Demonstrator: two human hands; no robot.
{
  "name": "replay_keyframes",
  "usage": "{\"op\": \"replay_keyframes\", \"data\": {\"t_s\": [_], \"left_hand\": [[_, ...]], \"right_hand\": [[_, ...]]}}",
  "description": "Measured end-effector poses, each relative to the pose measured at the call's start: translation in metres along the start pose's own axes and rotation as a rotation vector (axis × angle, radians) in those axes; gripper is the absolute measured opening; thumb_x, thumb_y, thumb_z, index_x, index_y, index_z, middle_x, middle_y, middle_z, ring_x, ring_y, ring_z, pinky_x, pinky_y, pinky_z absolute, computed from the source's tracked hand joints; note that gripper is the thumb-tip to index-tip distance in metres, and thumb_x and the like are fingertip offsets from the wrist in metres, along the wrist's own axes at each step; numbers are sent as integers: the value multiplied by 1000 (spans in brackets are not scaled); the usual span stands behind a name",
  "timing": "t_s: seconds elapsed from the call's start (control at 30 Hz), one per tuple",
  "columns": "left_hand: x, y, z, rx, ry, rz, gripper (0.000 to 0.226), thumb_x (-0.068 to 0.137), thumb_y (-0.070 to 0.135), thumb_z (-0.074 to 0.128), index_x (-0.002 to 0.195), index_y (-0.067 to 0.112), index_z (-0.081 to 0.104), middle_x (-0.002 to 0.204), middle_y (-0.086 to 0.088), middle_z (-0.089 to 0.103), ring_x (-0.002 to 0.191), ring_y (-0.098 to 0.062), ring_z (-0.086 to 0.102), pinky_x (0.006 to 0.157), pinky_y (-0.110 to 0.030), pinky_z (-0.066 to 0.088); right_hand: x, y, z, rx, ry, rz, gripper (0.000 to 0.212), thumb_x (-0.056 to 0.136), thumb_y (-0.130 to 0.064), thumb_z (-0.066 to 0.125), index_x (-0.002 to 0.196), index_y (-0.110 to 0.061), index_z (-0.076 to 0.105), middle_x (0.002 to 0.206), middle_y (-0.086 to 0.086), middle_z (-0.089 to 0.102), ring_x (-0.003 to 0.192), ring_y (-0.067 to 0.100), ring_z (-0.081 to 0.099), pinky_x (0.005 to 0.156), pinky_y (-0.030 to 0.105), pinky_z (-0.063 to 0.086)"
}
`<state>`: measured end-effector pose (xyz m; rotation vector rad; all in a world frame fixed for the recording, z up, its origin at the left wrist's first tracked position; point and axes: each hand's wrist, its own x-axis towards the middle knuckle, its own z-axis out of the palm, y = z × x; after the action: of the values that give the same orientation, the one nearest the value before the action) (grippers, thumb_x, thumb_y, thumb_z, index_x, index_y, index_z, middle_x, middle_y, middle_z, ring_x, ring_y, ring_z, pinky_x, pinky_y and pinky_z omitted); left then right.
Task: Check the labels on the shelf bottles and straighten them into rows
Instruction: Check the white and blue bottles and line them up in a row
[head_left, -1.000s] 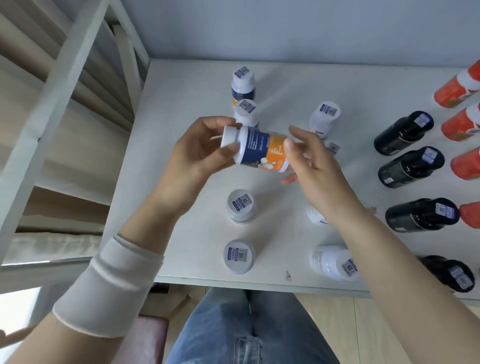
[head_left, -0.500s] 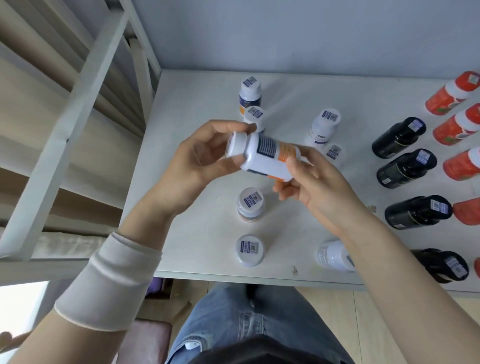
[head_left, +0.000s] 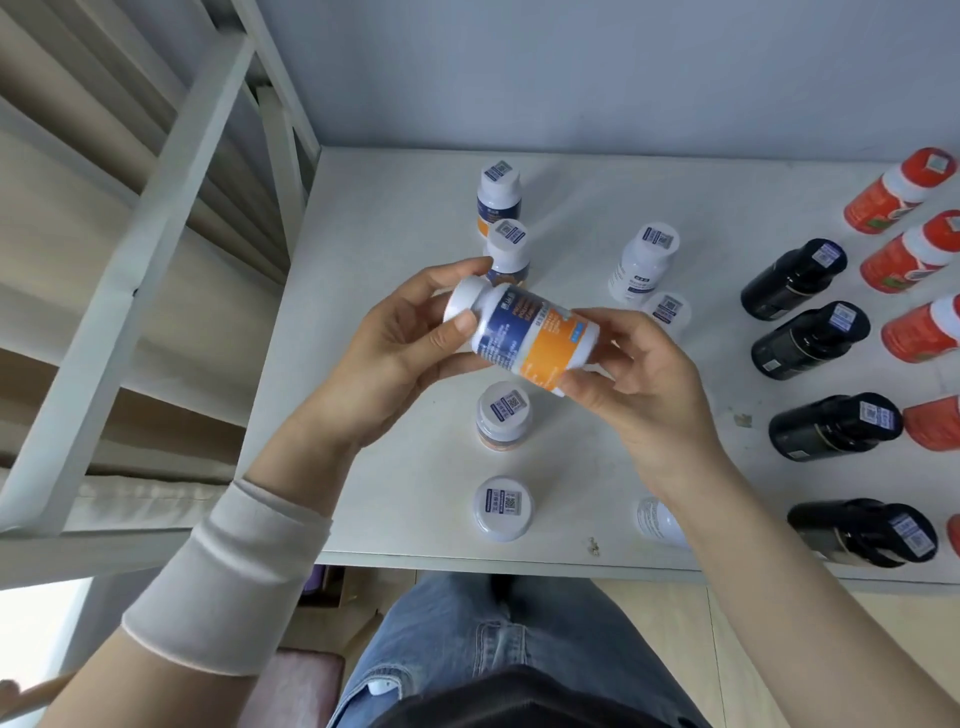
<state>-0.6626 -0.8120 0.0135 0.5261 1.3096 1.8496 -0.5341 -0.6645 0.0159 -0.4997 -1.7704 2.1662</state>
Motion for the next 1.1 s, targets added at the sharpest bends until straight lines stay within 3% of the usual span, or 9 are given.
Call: {"op": "replay_keyframes", "data": {"t_s": [0.1, 0.2, 0.3, 0.37, 0.5, 0.63, 0.77, 0.87, 1.1], "left_hand": [[4, -3, 2, -80, 19, -91, 30, 85, 28, 54, 115, 27, 57, 105, 6, 70, 97, -13, 66, 75, -27, 55], [12, -2, 7, -81, 90, -139, 29, 89, 33, 42, 112, 26, 57, 96, 6, 72, 87, -11, 68, 70, -26, 56], [22, 2, 7, 32, 138, -131, 24, 96, 28, 41, 112, 22, 58, 95, 3, 69, 82, -11, 67, 71, -24, 55], [27, 5, 5, 103, 150, -90, 19, 93, 23, 49, 109, 21, 59, 92, 4, 69, 82, -13, 66, 71, -25, 55], [33, 13, -3, 285, 109, 74, 25, 80, 16, 64, 103, 23, 59, 95, 11, 66, 88, -7, 64, 78, -25, 54], [38, 11, -8, 605, -50, 170, 35, 77, 11, 70, 106, 26, 57, 110, 8, 61, 102, -3, 59, 87, -21, 50], [47, -2, -14, 889, -80, 172, 45, 74, 0, 74, 110, 23, 60, 107, 11, 55, 98, 6, 54, 85, -14, 50], [54, -14, -17, 1061, -146, 197, 44, 73, 1, 74, 113, 15, 62, 109, 6, 51, 98, 2, 52, 86, -12, 47], [60, -34, -24, 1147, -156, 198, 41, 74, 6, 74, 113, 11, 61, 110, 2, 51, 105, -16, 52, 88, -19, 44]], "right_hand": [[2, -6, 17, -192, 189, -97, 48, 44, -33, 83, 82, -21, 56, 85, -1, 68, 77, 10, 64, 67, 21, 53], [4, -5, 25, -528, 274, -303, 55, 46, -46, 81, 86, -17, 56, 91, 10, 63, 76, 10, 59, 65, 19, 53], [5, 8, 22, -648, 257, -403, 58, 53, -33, 83, 97, -4, 59, 101, 10, 55, 87, 11, 55, 69, 17, 54], [5, 13, 20, -615, 241, -377, 53, 58, -21, 82, 101, -3, 57, 107, 8, 52, 97, 13, 55, 75, 14, 53], [13, 7, 12, -290, 134, -16, 42, 68, -1, 78, 97, -19, 54, 107, 5, 63, 97, 8, 63, 75, 12, 50], [27, 3, -3, -754, 56, -23, 41, 70, -12, 78, 106, -15, 58, 108, 2, 62, 99, 16, 61, 84, 22, 50], [41, -5, -8, -1206, -28, -109, 49, 75, -18, 74, 119, -10, 53, 121, 9, 52, 113, 24, 50, 86, 24, 34], [50, -7, -9, -1342, -78, -86, 50, 80, -22, 69, 124, -12, 49, 125, 9, 48, 117, 26, 46, 85, 25, 30], [62, -5, -9, -1473, -102, -79, 47, 84, -25, 65, 125, -13, 47, 124, 9, 48, 117, 27, 45, 84, 30, 34]]}}
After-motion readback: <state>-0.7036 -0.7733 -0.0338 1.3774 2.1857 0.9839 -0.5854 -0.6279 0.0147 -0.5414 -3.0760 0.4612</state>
